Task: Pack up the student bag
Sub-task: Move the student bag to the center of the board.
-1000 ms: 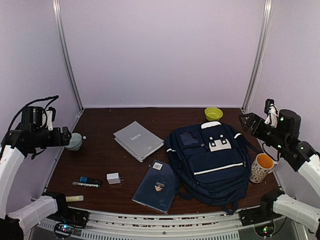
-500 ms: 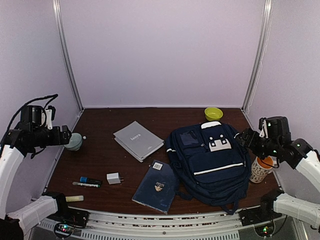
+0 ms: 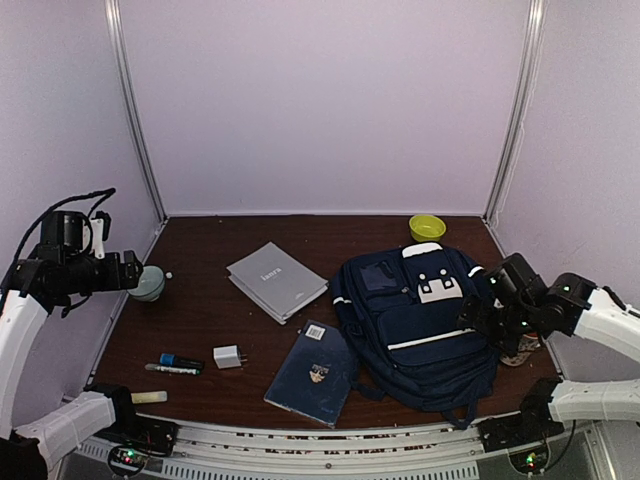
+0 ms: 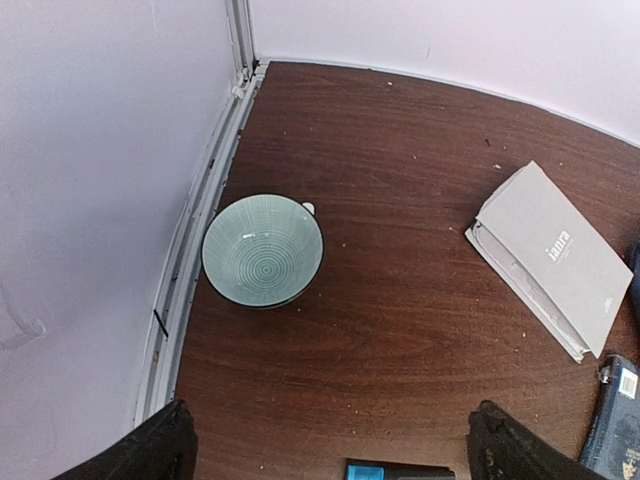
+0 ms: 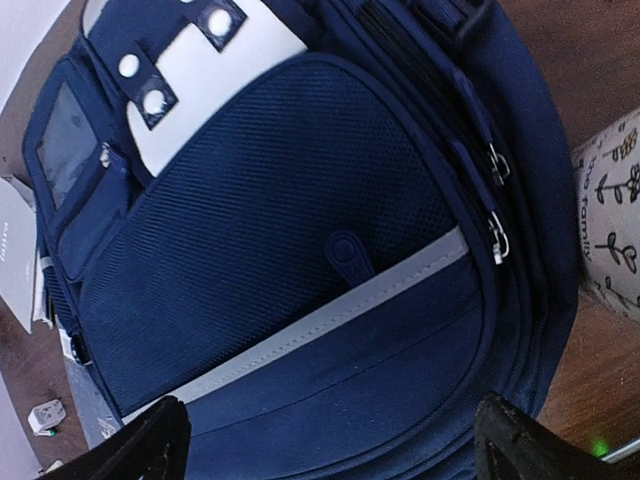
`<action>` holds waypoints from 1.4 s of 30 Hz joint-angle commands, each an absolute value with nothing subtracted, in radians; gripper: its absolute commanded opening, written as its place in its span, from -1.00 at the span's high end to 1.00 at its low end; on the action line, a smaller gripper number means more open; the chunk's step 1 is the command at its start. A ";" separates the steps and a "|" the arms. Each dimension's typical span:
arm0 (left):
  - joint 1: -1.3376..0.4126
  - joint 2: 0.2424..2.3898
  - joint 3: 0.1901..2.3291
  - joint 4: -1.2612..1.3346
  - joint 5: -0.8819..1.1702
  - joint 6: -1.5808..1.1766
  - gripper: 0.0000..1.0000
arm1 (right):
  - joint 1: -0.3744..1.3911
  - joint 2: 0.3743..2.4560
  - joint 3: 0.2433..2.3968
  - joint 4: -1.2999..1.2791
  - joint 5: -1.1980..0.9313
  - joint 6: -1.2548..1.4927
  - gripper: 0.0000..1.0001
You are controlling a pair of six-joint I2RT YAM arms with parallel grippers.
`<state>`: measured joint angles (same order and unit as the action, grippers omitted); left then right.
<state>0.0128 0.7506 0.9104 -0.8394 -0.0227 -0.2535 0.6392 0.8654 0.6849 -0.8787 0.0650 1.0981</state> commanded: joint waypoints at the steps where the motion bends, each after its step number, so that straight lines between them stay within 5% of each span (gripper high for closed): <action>1: 0.023 0.737 0.935 -0.823 -0.016 -0.261 -0.93 | 0.671 0.876 0.615 -0.876 0.058 1.219 -1.00; 28: 0.022 0.726 0.934 -0.821 -0.013 -0.261 -0.91 | 0.736 0.744 0.600 -1.069 0.075 1.313 -0.79; 42: 0.022 0.730 0.934 -0.821 -0.015 -0.261 -0.90 | 0.739 0.799 0.501 -0.850 0.024 1.322 -0.42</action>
